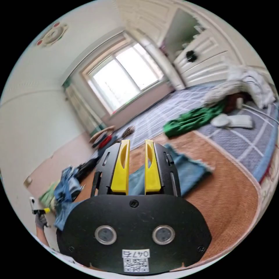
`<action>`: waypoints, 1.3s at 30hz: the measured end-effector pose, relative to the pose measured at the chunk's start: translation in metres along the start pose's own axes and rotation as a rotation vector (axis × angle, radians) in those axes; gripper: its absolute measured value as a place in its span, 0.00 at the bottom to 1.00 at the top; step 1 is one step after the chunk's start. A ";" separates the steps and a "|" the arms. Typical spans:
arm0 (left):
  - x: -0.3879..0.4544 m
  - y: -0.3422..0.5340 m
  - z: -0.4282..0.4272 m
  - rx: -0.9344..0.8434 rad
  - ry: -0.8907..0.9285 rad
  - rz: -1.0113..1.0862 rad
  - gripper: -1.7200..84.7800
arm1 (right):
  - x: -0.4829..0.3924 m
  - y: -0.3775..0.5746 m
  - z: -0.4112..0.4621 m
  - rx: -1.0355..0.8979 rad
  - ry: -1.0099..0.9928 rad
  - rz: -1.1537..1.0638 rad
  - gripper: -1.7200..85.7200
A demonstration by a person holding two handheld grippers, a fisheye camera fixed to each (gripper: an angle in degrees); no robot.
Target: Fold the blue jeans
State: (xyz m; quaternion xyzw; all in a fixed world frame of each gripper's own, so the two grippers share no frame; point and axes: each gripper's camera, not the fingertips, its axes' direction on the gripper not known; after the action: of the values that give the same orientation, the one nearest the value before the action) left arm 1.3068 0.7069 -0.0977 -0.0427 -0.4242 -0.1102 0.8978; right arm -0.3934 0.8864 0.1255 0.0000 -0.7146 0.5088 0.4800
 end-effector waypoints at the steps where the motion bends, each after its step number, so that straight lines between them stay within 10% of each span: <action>1: 0.008 -0.027 0.028 -0.035 0.025 0.031 0.08 | 0.039 0.010 -0.022 0.057 0.067 0.042 0.07; 12: 0.107 -0.349 0.465 -0.466 -0.011 0.424 0.11 | 0.239 0.100 -0.071 -0.024 -0.049 0.164 0.06; 39: 0.047 -0.482 0.601 -0.562 -0.221 0.307 0.01 | 0.345 0.288 -0.140 -0.137 -0.174 0.220 0.08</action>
State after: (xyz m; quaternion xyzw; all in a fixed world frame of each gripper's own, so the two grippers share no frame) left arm 0.7712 0.3330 0.3128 -0.3638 -0.4605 -0.0811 0.8056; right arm -0.6237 1.2956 0.1556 -0.0670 -0.7823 0.5066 0.3562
